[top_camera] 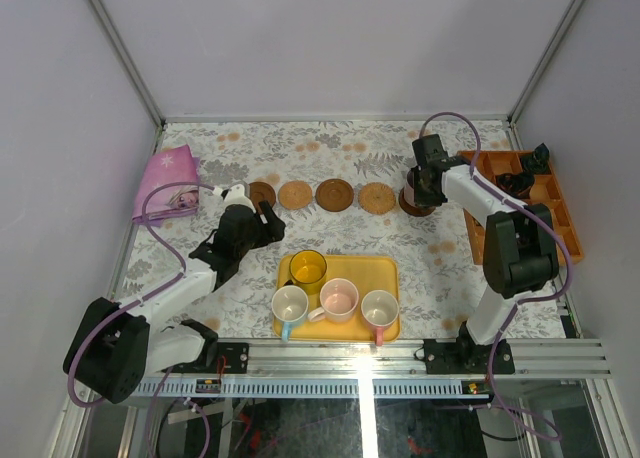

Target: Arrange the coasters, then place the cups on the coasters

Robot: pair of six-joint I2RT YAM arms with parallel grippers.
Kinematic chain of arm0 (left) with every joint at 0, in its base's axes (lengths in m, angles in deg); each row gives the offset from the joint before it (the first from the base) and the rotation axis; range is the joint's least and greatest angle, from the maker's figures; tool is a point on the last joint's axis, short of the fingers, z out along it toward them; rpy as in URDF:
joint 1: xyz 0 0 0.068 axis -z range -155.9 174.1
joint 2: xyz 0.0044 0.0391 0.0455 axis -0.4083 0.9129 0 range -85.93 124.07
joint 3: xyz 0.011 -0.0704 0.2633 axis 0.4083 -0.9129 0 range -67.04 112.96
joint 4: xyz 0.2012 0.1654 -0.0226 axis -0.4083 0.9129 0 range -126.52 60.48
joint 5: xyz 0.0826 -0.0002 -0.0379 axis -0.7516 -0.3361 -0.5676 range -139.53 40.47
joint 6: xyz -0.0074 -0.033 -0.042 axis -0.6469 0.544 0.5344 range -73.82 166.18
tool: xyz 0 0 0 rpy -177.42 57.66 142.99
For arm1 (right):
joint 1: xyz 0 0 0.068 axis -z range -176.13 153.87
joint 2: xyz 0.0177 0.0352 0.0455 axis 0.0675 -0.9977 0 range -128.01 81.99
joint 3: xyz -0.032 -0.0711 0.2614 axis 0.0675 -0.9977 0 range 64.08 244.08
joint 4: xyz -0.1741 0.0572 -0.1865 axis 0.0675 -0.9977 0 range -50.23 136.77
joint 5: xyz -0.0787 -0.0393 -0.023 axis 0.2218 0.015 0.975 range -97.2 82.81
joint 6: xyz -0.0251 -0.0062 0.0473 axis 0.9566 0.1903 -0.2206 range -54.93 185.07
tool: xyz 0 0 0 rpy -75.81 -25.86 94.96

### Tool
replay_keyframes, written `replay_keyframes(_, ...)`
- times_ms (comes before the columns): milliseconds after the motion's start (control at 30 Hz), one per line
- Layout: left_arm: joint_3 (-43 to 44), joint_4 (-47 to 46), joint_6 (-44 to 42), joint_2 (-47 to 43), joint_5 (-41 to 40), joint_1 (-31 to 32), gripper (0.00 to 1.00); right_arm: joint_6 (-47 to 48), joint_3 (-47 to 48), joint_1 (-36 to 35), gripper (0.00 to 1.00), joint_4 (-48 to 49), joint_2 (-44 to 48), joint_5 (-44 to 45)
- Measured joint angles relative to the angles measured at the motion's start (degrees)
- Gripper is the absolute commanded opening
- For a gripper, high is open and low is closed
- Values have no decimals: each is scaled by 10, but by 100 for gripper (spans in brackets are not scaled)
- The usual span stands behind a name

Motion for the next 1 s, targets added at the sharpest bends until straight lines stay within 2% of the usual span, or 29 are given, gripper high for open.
replay_keyframes(100, 0, 0, 0, 0, 0, 0, 69, -3, -5, 0, 17, 3, 4, 0)
replay_keyframes(167, 0, 0, 0, 0, 0, 0, 69, -4, -9, 1, 22, 2, 7, 0)
replay_keyframes(200, 0, 0, 0, 0, 0, 0, 69, -4, -10, 1, 26, 1, 9, 0)
replay_keyframes(367, 0, 0, 0, 1, 1, 0, 69, -9, -16, 1, 58, -3, 18, 0)
replay_keyframes(433, 0, 0, 0, 1, 2, 0, 69, -10, -16, 1, 64, -2, 21, 1)
replay_keyframes(800, 0, 0, 0, 1, 7, 0, 69, -19, -38, 1, 67, -7, 50, 0)
replay_keyframes(1000, 0, 0, 0, 1, 8, 0, 69, -32, -79, -13, 67, -10, 166, 0)
